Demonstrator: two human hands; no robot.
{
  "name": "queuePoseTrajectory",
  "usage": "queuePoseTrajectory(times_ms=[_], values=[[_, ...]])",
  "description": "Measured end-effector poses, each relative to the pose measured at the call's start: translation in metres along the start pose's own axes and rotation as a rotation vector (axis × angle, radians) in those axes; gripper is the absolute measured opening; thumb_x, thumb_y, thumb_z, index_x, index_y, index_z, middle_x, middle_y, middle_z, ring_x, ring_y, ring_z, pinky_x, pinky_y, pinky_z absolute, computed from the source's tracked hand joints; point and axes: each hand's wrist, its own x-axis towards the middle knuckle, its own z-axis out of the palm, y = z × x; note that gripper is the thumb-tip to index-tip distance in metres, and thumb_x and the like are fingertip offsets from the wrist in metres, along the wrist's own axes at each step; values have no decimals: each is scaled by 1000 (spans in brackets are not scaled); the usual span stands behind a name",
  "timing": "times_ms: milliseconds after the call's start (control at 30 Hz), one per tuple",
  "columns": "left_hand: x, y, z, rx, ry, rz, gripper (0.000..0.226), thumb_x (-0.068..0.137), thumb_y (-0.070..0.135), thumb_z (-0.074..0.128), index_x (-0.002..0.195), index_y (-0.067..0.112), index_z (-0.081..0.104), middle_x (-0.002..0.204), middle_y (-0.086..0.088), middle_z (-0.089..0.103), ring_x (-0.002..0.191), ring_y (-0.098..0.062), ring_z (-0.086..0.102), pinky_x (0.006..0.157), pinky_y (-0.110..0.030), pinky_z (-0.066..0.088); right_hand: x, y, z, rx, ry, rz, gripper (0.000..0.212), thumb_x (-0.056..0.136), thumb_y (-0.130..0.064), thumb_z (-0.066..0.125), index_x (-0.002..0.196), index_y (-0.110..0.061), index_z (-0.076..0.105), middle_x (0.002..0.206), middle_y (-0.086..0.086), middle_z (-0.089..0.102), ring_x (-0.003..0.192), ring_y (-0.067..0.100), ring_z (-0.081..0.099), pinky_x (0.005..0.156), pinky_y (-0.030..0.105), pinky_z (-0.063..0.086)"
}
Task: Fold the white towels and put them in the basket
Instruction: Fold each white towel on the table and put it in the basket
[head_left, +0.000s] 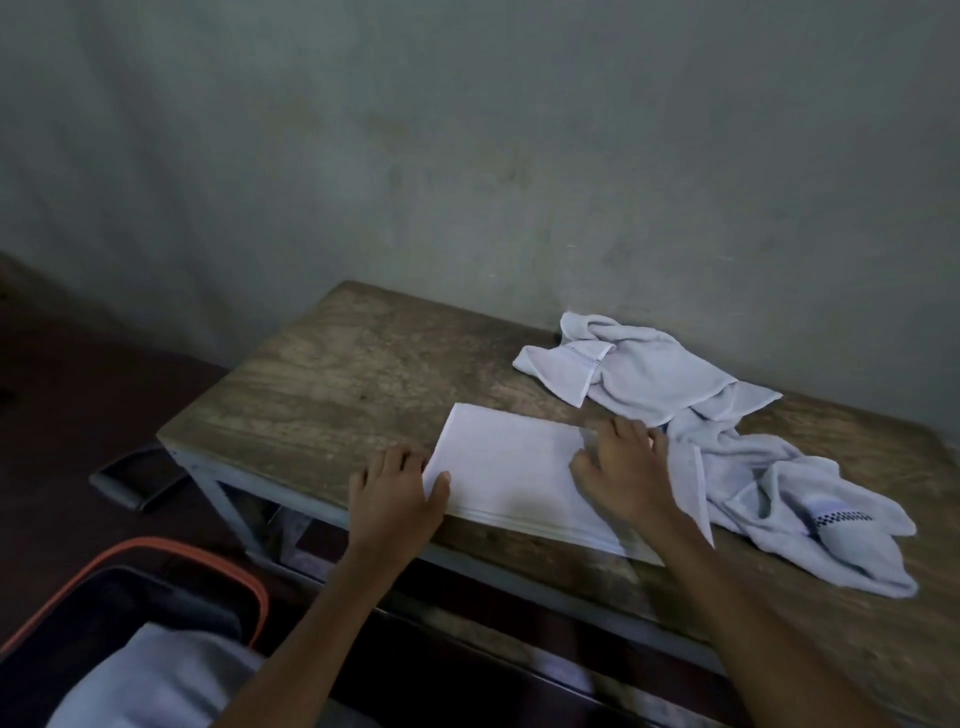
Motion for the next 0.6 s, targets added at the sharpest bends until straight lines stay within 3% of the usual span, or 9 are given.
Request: queuePoseTrajectory(times_ms=[100, 167, 267, 400, 600], values=[[-4, 6, -6, -32, -50, -121, 49, 88, 54, 38, 116, 19, 58, 118, -6, 55, 111, -28, 48, 91, -40, 37, 36, -37, -7, 26, -103, -169, 32, 92, -31, 44, 118, -16, 51, 122, 4, 56, 114, 24, 45, 96, 41, 26], [-1, 10, -7, -85, -95, -167, 43, 88, 48, 48, 116, 15, 55, 118, -9, 54, 111, -30, 49, 89, -39, 41, 59, -60, -4, 67, -200, -266, 33, 93, -27, 42, 125, -19, 49, 129, 2, 54, 120, 23, 43, 97, 41, 25], [4, 13, -7, -223, -152, -247, 39, 86, 44, 54, 112, 15, 54, 110, -9, 60, 100, -30, 57, 84, -41, 49, 84, -88, 9, 145, -357, -321, 41, 93, -25, 44, 134, -22, 44, 139, 3, 49, 132, 27, 38, 105, 45, 22], [10, 12, -7, -357, -179, -279, 35, 85, 38, 61, 109, 14, 53, 100, -6, 64, 89, -24, 62, 80, -41, 52, 98, -107, 23, 104, -495, -298, 43, 93, -21, 47, 135, -16, 43, 142, 8, 43, 131, 28, 38, 110, 44, 20], [20, -2, -5, -500, -293, -280, 32, 79, 31, 68, 101, 15, 51, 91, -2, 63, 84, -21, 61, 79, -40, 52, 105, -105, 14, 248, -483, -260, 22, 90, -20, 52, 110, -14, 59, 116, 4, 58, 106, 21, 53, 81, 29, 33]])
